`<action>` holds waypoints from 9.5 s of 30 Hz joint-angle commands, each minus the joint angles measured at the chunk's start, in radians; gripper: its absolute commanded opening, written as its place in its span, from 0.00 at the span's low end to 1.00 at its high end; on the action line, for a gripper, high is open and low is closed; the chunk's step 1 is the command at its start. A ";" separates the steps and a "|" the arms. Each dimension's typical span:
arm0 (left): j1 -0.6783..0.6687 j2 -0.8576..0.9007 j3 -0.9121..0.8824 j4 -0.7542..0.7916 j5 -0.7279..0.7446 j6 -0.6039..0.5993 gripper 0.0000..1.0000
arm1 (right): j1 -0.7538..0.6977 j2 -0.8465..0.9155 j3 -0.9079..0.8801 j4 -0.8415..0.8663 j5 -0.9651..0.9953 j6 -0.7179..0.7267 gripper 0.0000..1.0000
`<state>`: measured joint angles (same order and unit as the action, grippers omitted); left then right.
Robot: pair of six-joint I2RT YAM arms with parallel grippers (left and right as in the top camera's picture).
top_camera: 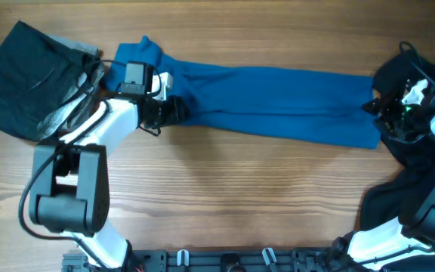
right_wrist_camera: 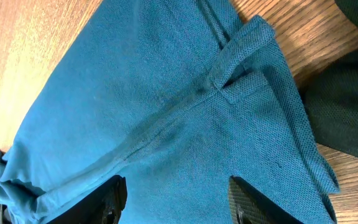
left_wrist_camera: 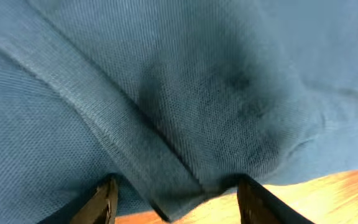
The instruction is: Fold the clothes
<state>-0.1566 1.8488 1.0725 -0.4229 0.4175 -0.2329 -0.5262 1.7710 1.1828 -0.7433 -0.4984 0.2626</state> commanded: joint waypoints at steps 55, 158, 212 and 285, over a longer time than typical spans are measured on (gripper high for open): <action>0.040 0.002 0.154 0.212 0.007 -0.034 0.04 | 0.003 0.016 0.003 -0.040 -0.026 -0.024 0.56; 0.259 -0.009 0.418 -0.608 -0.236 0.053 0.51 | 0.001 0.003 -0.146 -0.032 0.323 0.053 0.62; -0.021 -0.071 0.263 -0.023 0.107 0.117 0.04 | 0.002 0.003 -0.147 -0.028 0.319 0.055 0.63; 0.191 -0.012 0.424 -0.638 -0.277 0.352 0.82 | 0.002 0.003 -0.147 -0.040 0.319 0.054 0.63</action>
<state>0.0311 1.8805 1.3270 -1.0039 -0.0731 0.1333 -0.5259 1.7569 1.0172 -0.7815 -0.1967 0.3202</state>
